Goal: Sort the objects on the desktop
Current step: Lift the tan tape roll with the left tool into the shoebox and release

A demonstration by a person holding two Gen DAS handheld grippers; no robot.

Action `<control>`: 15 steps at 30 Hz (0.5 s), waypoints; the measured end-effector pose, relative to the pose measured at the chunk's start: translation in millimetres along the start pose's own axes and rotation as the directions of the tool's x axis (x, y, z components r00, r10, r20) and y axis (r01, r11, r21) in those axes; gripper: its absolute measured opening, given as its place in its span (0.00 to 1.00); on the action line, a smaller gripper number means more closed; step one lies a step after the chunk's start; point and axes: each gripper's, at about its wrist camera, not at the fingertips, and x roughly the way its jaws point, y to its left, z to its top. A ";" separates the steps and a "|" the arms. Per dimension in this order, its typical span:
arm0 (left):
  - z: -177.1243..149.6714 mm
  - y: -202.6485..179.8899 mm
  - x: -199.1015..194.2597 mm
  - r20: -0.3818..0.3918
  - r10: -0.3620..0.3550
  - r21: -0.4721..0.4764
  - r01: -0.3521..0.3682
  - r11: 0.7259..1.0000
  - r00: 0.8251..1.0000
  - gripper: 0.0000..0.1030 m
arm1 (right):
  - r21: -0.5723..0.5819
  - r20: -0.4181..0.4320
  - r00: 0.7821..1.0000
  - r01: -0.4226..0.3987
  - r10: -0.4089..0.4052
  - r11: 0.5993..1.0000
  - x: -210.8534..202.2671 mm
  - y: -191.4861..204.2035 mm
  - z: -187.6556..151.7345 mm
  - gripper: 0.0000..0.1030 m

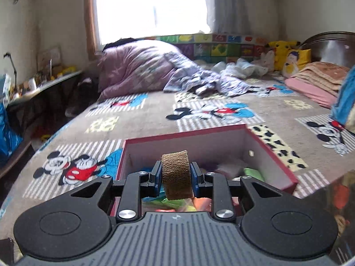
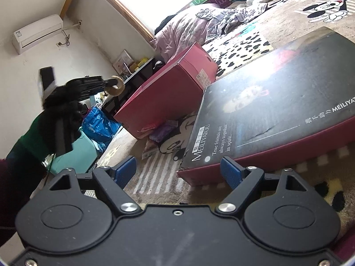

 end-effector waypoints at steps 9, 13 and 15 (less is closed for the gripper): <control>-10.5 1.9 64.6 -0.146 0.109 0.081 -0.098 0.992 0.983 0.24 | 0.010 0.003 1.000 -0.012 0.012 1.000 0.1 -2.0 0.5 0.81; -15.5 -2.4 79.3 -0.192 0.179 0.163 -0.149 0.975 0.965 0.24 | 0.014 0.005 1.000 -0.016 0.016 1.000 0.5 -2.3 1.1 0.81; -17.1 -2.5 82.8 -0.208 0.201 0.175 -0.165 0.971 0.957 0.25 | 0.016 0.006 1.000 -0.018 0.018 1.000 0.7 -2.5 1.6 0.81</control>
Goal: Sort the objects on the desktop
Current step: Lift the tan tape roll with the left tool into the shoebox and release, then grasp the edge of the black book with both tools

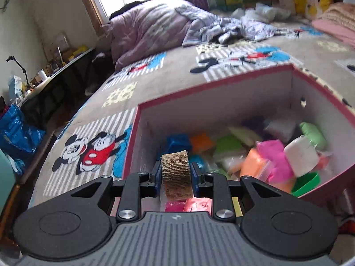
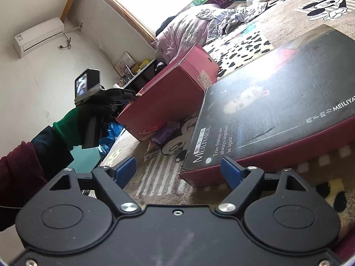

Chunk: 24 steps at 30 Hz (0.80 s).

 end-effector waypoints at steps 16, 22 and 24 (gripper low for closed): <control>-16.7 13.7 -45.4 0.032 -0.028 -0.057 0.030 0.998 0.999 0.26 | -0.028 0.039 0.999 -0.006 0.007 1.000 -11.0 6.6 -1.7 0.81; -11.4 20.2 -64.1 0.066 -0.053 -0.112 0.061 0.992 0.996 0.26 | -0.049 0.060 0.998 -0.003 0.005 0.999 -17.8 11.1 -3.1 0.81; -13.9 13.9 -74.4 0.079 -0.084 -0.103 0.092 0.990 0.993 0.26 | -0.055 0.075 0.997 -0.002 0.006 0.999 -20.4 12.1 -2.9 0.81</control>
